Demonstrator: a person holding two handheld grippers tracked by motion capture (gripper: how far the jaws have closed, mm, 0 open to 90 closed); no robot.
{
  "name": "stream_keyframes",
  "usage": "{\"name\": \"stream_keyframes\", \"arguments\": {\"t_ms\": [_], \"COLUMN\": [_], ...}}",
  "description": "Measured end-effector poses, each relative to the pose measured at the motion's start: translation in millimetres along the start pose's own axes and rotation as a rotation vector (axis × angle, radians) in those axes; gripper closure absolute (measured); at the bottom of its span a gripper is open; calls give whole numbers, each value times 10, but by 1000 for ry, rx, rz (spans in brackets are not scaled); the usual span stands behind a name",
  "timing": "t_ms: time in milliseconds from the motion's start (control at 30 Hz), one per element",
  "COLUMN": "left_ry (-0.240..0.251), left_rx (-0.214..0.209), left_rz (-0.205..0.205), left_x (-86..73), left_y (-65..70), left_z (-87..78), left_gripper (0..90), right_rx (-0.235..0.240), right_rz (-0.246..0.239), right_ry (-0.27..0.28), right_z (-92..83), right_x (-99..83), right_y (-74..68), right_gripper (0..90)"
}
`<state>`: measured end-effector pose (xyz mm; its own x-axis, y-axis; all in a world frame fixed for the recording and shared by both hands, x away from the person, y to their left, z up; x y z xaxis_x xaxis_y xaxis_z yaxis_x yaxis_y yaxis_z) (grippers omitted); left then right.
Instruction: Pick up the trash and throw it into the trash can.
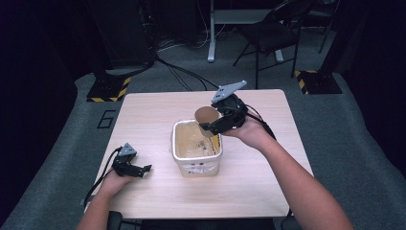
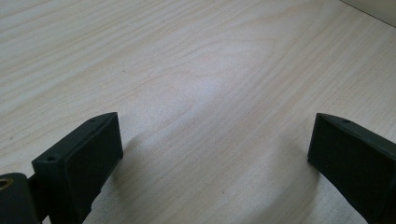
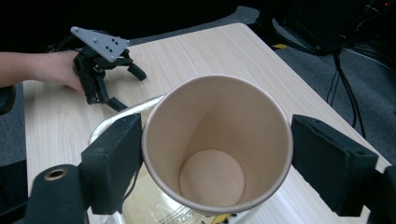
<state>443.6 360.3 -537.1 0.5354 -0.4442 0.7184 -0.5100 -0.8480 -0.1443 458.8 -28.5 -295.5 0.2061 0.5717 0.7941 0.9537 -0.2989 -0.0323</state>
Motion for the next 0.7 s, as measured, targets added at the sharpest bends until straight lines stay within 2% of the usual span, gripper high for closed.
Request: {"name": "stream_keyframes", "arguments": {"t_ms": [100,200,333,700], "left_ry": [0,0,0,0], "left_rx": [0,0,-1,-1], "left_rz": [1,1,-4,-3], "left_x": [0,0,-1,-1], "left_y": [-1,-1,3,3], "left_z": [1,0,0,-1], "left_gripper": [28,29,29,29], "right_rx": [17,11,6,17], "right_rz": [-4,-2,5,41], "right_ry": [5,-12,-62,-83], "right_z": [100,179,371,606], "right_x": [-30,-61,-164,-342], "right_y": [-37,-60,-88,-50], "right_gripper": [182,182,182,180]}}
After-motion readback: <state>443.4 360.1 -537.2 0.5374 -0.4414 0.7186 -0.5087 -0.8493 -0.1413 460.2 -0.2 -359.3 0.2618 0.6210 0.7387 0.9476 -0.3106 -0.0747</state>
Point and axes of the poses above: each handheld gripper's, and its own axes: z roughly forward along the jaws, x roughly out of its top, y roughly to its right, the point moved 1 cm from there along z, roughly forward along the jaws, and after that the axes turned 12 degrees about x, right-handed, at the moved point
